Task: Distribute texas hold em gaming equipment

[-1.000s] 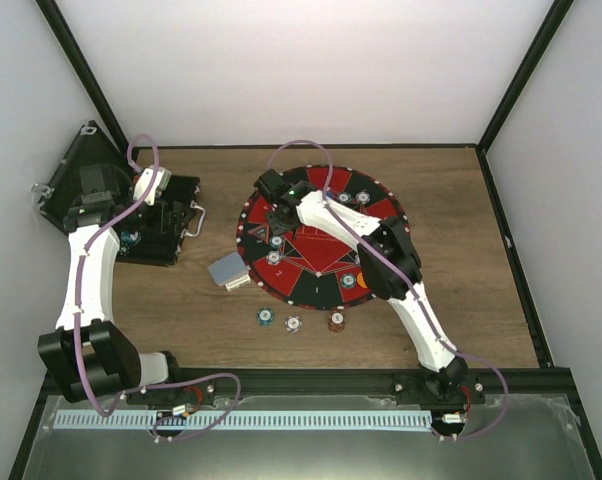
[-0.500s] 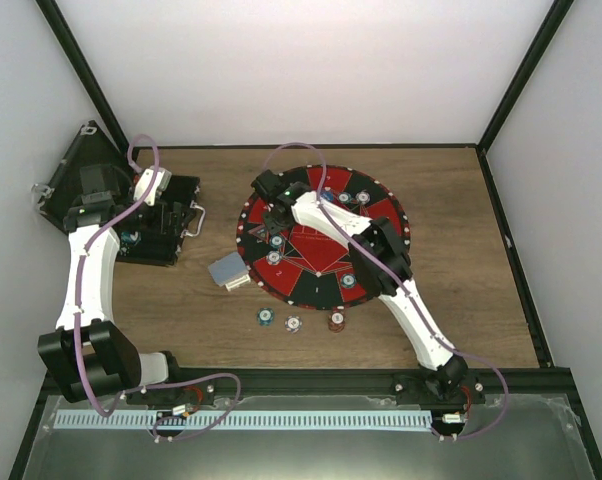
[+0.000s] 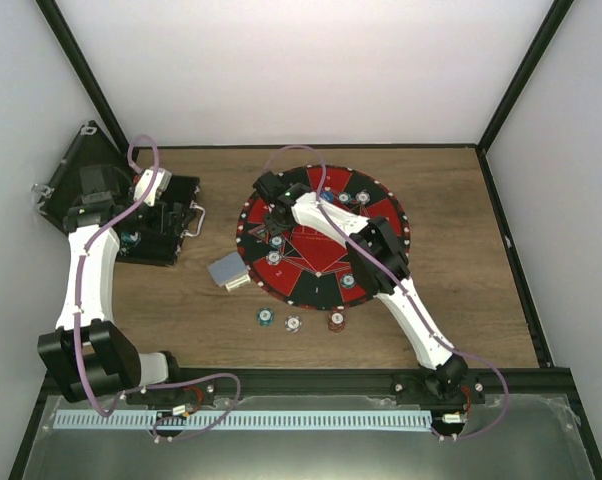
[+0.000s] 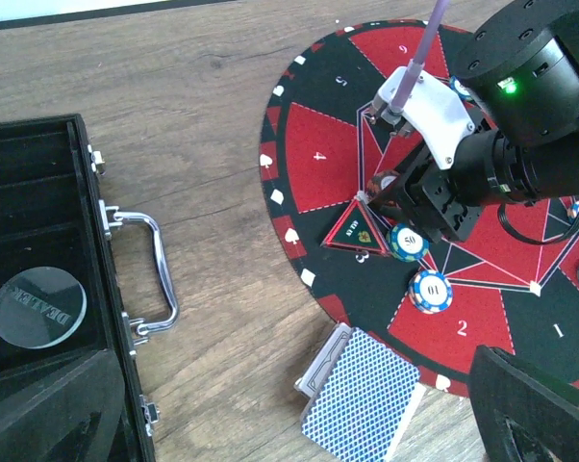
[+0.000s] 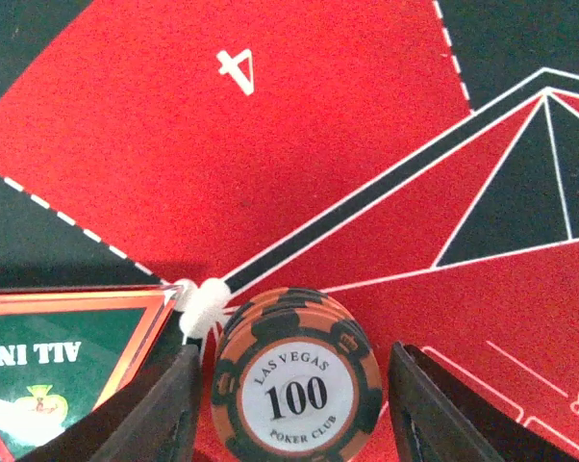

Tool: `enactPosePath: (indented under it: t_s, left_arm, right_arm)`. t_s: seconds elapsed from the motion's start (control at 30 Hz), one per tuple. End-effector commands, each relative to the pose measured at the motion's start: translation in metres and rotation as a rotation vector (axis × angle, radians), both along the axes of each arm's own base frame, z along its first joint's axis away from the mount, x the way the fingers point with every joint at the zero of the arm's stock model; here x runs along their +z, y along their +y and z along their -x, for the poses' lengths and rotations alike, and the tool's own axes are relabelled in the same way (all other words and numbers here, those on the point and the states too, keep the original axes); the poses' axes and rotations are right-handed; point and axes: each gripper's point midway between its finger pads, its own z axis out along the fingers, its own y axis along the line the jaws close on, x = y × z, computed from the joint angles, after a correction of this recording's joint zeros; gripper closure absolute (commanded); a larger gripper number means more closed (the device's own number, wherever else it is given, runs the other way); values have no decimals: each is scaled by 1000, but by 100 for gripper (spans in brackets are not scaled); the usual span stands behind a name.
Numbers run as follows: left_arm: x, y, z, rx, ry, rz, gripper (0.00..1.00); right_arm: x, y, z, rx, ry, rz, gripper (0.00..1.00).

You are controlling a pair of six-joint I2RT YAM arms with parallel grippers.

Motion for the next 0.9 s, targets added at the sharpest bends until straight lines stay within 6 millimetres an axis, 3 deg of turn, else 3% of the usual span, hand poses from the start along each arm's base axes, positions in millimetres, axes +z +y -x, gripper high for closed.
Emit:
enactPosePath:
  t_s: [0.0,0.07,0.1,0.17,0.27,0.37,0.47,0.5,0.7,0.87]
  left_arm:
    - [14,0,-1,-6,-38,6,0]
    - [14,-1,-1,-10,-37,10,0]
    - [14,-1,-1,-10,-37,13,0]
    - [14,-2,-1,-13,-37,14,0]
    - [14,-1,-1,-9,-39,9,0]
    - [13,-1,-1,-9,-37,9,0]
    - [13,-1,-1,-12,-37,13,0]
    - [13,-2,-1,-13,-39,12,0]
    - [13,-3,0,-18,-38,19,0]
    - [13,-3,-1,-17,-41,24,0]
  right_arm:
    - [23,3,-10,11,-38,-18,42]
    - [34,3,-14,13,-60,-17,39]
    - [60,4,-17,13,-96,-38,38]
    - [87,2,-18,10,-135,-58,37]
    - [118,-5,-12,-8,-160,-78,37]
    - [136,-17,7,-34,-147,-88,36]
    - [132,-36,44,-41,-127,-66,33]
    - [143,-44,57,-46,-141,-79,32]
    - [123,-89,137,-77,-40,-60,25]
    - [100,-112,201,-82,61,-52,25]
